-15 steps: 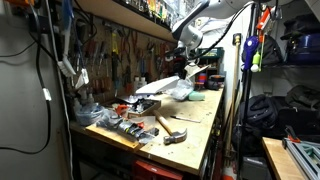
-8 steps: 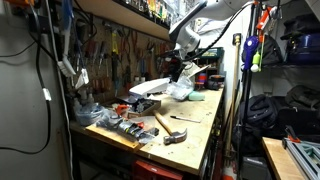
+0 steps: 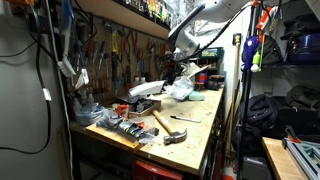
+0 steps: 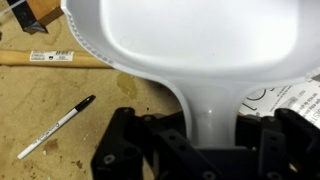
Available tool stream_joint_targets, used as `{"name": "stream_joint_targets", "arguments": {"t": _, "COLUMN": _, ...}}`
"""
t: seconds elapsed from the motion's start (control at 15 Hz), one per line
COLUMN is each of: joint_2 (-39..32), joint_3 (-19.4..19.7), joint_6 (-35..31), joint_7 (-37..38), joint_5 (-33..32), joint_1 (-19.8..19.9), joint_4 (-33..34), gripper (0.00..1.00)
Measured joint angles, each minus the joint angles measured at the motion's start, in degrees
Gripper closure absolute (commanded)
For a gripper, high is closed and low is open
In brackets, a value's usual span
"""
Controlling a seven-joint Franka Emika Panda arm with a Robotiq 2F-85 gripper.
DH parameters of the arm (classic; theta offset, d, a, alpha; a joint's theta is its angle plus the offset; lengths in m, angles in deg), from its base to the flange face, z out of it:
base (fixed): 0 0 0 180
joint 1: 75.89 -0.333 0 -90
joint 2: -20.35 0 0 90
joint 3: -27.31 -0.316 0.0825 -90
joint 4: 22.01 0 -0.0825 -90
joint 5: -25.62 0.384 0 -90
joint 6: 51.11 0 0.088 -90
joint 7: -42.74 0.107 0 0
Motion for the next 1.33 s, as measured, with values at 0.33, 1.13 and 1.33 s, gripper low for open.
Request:
{"name": "stream_joint_targets", "arguments": {"t": 0.33, "joint_2": 0.0, "joint_3": -1.0, "joint_6": -6.7, "joint_7": 3.2, "joint_5": 1.5, "joint_1": -2.3, "joint_4": -1.7, "gripper": 1.0}}
{"name": "stream_joint_targets", "arguments": {"t": 1.13, "joint_2": 0.0, "joint_3": -2.1, "joint_6": -15.4, "joint_7": 7.4, "joint_5": 1.3, "joint_1": -6.1, "joint_4": -3.6, "gripper": 0.71}}
{"name": "stream_joint_targets", "arguments": {"t": 1.33, "joint_2": 0.2, "joint_3": -1.4, "joint_6": -15.4, "joint_7": 7.3, "joint_5": 0.6, "joint_1": -5.7, "joint_4": -3.6, "gripper": 0.56}}
